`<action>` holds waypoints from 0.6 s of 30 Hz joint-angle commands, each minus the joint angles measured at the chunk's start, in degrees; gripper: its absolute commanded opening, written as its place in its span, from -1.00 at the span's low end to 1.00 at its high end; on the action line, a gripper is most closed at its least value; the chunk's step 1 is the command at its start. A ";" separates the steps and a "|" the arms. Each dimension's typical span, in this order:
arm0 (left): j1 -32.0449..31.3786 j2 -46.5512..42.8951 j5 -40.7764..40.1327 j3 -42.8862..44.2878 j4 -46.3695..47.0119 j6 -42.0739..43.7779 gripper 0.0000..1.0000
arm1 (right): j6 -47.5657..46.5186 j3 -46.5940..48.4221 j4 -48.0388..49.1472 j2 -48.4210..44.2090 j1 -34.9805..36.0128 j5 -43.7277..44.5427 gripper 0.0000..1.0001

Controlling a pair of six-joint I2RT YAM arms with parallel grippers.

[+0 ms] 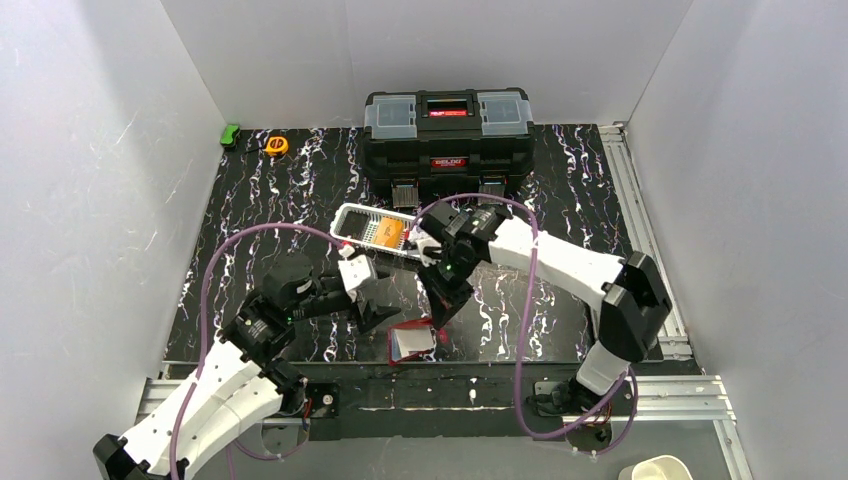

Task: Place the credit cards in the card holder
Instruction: Open the card holder at the center of the board.

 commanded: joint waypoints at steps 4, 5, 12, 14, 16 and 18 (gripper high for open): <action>0.29 -3.52 6.33 -1.84 -4.75 9.74 0.36 | -0.13 1.89 4.33 6.33 -7.93 -27.36 -0.97; 0.26 -3.73 6.98 -2.24 -5.34 10.80 0.36 | 0.58 1.51 5.47 7.21 -8.50 -28.97 -0.97; 1.08 -2.08 7.35 -2.72 -8.89 14.64 0.21 | 11.51 -10.29 25.60 9.02 -12.07 -41.78 -0.97; 2.24 -0.45 6.17 -1.63 -9.06 13.22 0.17 | 13.57 -12.93 29.20 9.45 -12.42 -44.34 -0.97; 4.60 1.63 5.72 -0.28 -9.21 11.73 0.13 | 15.01 -13.60 31.10 9.34 -12.43 -45.47 -0.97; 8.37 3.08 6.07 0.18 -8.17 8.86 0.10 | 14.76 -12.05 30.32 9.35 -12.35 -45.56 -0.97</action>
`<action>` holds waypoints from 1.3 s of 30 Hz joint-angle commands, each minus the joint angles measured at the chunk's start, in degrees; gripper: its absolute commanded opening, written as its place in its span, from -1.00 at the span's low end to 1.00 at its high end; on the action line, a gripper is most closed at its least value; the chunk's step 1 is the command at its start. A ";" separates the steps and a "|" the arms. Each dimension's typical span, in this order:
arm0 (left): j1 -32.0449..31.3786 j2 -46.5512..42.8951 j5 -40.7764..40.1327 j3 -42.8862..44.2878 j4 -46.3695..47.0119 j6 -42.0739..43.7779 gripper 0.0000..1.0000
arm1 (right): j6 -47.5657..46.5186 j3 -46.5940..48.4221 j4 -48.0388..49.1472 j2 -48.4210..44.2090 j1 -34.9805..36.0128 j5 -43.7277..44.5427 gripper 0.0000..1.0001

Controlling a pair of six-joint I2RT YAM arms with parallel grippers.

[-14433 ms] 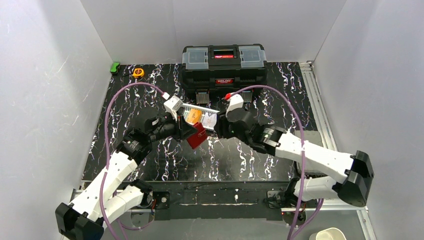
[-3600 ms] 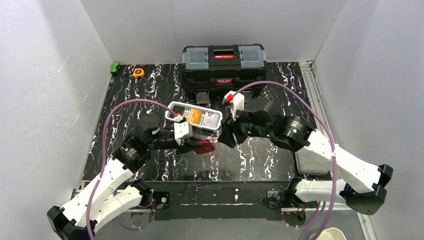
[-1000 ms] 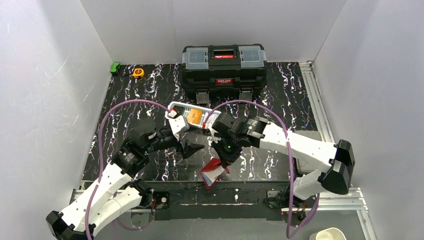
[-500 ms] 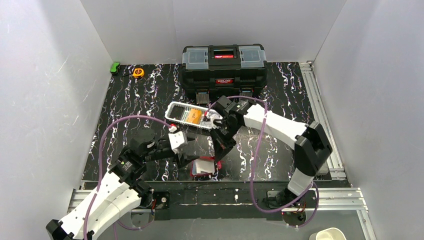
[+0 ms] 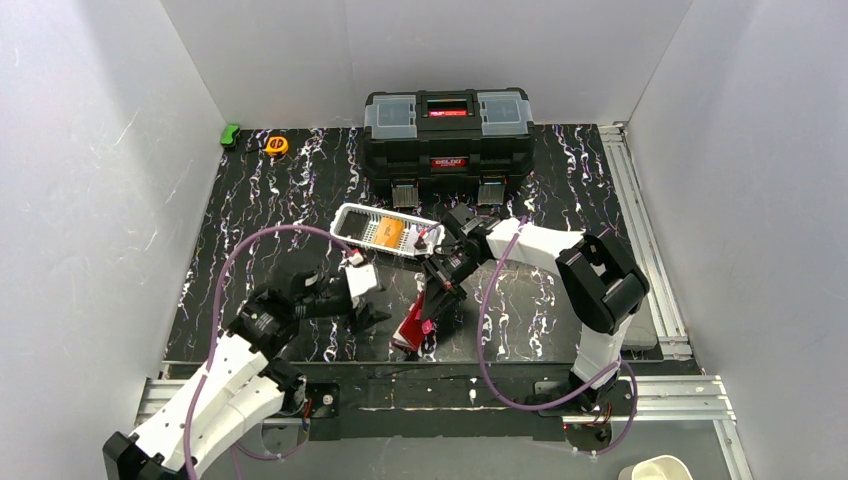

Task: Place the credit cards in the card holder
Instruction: Open the card holder at the center of the board.

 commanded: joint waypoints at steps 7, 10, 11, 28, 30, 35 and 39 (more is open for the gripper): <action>16.28 5.28 0.81 3.22 -1.86 -5.55 0.02 | 5.27 5.42 8.76 0.27 1.25 -7.83 -0.97; 16.53 4.40 0.97 2.24 -2.73 -2.92 0.01 | 5.52 0.63 11.05 0.05 1.14 -5.82 -0.97; 16.55 4.19 2.02 1.95 -3.15 -1.41 0.00 | 4.96 -1.53 11.07 -0.03 0.93 -4.44 -0.97; 16.07 14.50 7.85 2.41 -5.72 13.28 -0.02 | -1.02 -19.96 -0.61 -7.10 -2.85 28.41 -0.78; 15.02 15.63 7.58 2.19 -5.72 14.79 -0.02 | -1.23 -19.45 -2.87 -7.80 -2.85 32.86 -0.79; 10.51 18.85 5.97 0.94 -5.61 19.17 0.00 | -0.82 -16.58 -5.83 -6.95 -2.64 37.69 -0.73; 4.64 21.70 5.77 0.66 -1.72 17.40 0.00 | -0.78 -14.27 -5.44 -5.50 -2.34 38.18 -0.72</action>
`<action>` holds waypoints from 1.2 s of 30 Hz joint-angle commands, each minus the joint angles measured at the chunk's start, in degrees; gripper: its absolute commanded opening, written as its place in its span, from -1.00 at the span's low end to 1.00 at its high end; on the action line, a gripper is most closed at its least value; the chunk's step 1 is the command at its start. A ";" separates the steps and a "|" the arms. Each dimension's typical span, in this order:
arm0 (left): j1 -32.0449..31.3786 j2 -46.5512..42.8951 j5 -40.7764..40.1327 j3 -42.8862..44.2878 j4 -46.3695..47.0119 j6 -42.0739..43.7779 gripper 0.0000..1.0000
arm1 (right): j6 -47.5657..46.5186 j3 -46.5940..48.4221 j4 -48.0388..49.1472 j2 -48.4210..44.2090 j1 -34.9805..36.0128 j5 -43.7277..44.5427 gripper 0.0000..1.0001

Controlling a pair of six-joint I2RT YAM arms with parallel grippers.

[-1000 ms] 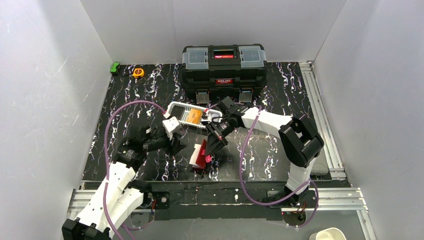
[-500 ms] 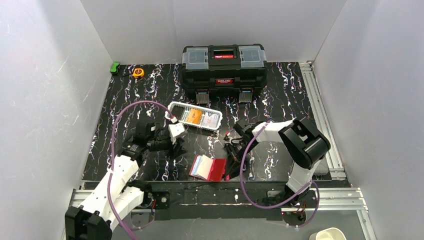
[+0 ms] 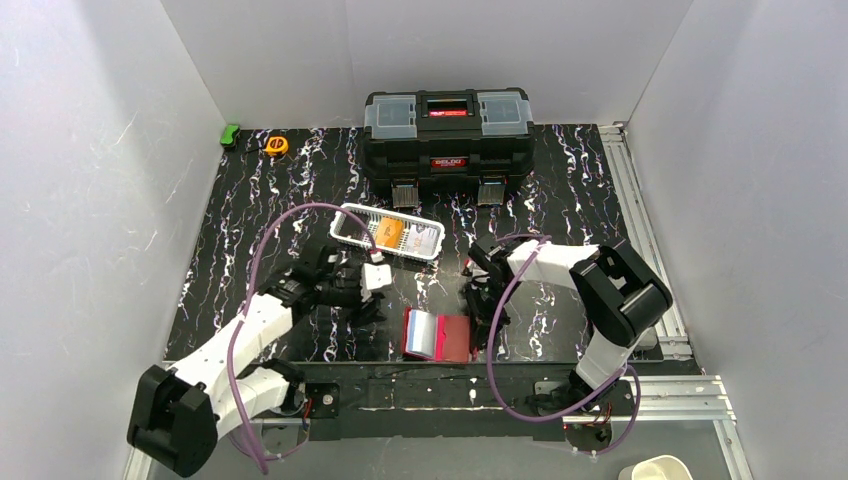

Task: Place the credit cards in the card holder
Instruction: Open the card holder at the center of the board.

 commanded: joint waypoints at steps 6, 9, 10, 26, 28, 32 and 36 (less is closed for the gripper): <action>-7.73 9.27 -0.11 0.93 10.47 -6.79 0.01 | -0.61 2.80 0.04 3.27 1.08 3.09 -0.70; -8.17 10.61 -0.95 1.81 10.89 -8.74 0.01 | -0.23 1.79 1.43 3.65 1.23 2.86 -0.70; -8.14 11.03 -1.67 2.08 10.88 -8.99 0.00 | -0.22 1.64 1.63 3.98 1.32 2.79 -0.70; -9.67 13.98 -4.12 4.76 7.16 -2.59 -0.03 | -0.06 5.50 2.08 0.01 1.98 4.95 -0.31; -9.93 14.00 -4.71 5.58 6.42 -2.63 -0.05 | -0.22 6.38 1.00 -1.22 1.98 6.72 -0.31; -9.94 12.76 -5.84 5.97 4.65 -2.81 -0.09 | -1.28 9.44 -1.82 -5.62 1.97 10.38 -0.22; -9.94 10.73 -6.75 5.51 3.90 -3.67 -0.13 | -1.63 13.32 -3.90 -7.64 1.98 11.64 -0.20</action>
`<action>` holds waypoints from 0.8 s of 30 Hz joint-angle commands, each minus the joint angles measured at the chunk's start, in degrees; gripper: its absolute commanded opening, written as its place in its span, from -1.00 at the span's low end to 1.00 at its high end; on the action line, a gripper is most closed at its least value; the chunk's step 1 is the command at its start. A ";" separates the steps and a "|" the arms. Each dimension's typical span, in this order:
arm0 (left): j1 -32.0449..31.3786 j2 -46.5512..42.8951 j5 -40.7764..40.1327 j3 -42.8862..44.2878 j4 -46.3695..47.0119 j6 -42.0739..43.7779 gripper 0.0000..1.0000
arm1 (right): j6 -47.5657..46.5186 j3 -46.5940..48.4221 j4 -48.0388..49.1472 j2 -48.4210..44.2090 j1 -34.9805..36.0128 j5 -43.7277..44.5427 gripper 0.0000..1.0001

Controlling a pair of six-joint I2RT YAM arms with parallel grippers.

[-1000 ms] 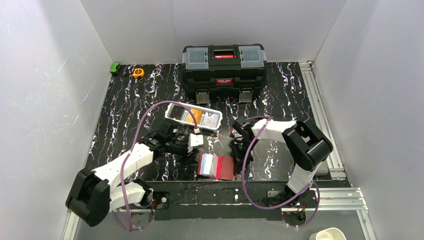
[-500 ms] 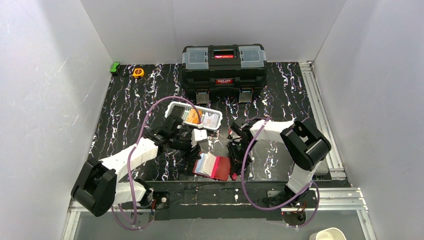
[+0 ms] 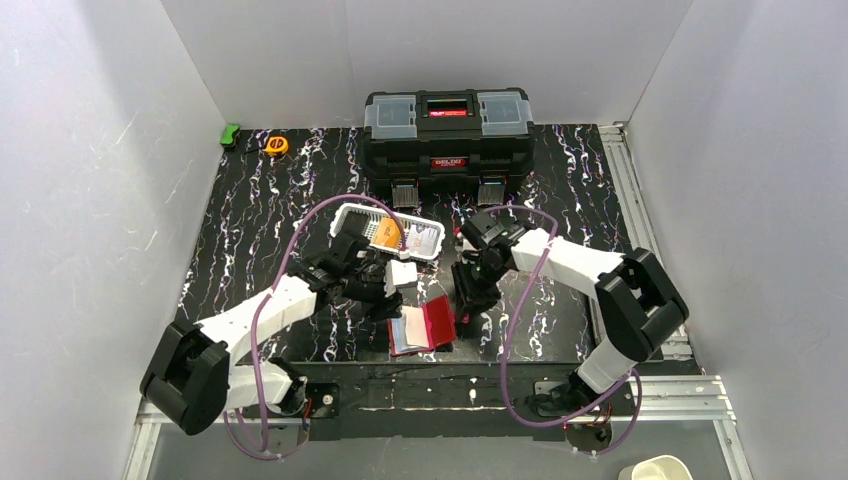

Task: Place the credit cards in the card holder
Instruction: Open the card holder at the center of the board.

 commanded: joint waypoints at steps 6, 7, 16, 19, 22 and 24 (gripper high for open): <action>-0.11 -5.83 -3.86 1.07 -4.42 -0.43 -0.16 | -1.01 10.08 -4.67 -4.53 0.07 4.29 -0.19; -0.10 -6.43 -4.33 1.02 -4.76 -0.86 -0.16 | -0.98 11.16 -5.11 -4.67 0.05 4.71 -0.19; 5.65 -16.39 -8.13 0.19 -5.94 -9.42 -0.25 | -3.25 24.16 -11.44 -2.80 6.65 17.72 -0.06; 13.36 -20.13 -7.04 0.34 -8.45 -13.57 -0.23 | -4.21 27.33 -13.05 -1.61 11.51 25.62 0.00; 20.38 -23.62 -5.25 1.30 -12.88 -13.74 -0.13 | -5.55 30.88 -13.48 0.14 15.85 30.72 0.03; 23.51 -25.09 -4.57 2.05 -15.33 -12.69 -0.03 | -6.01 32.47 -12.41 1.64 16.33 30.80 0.03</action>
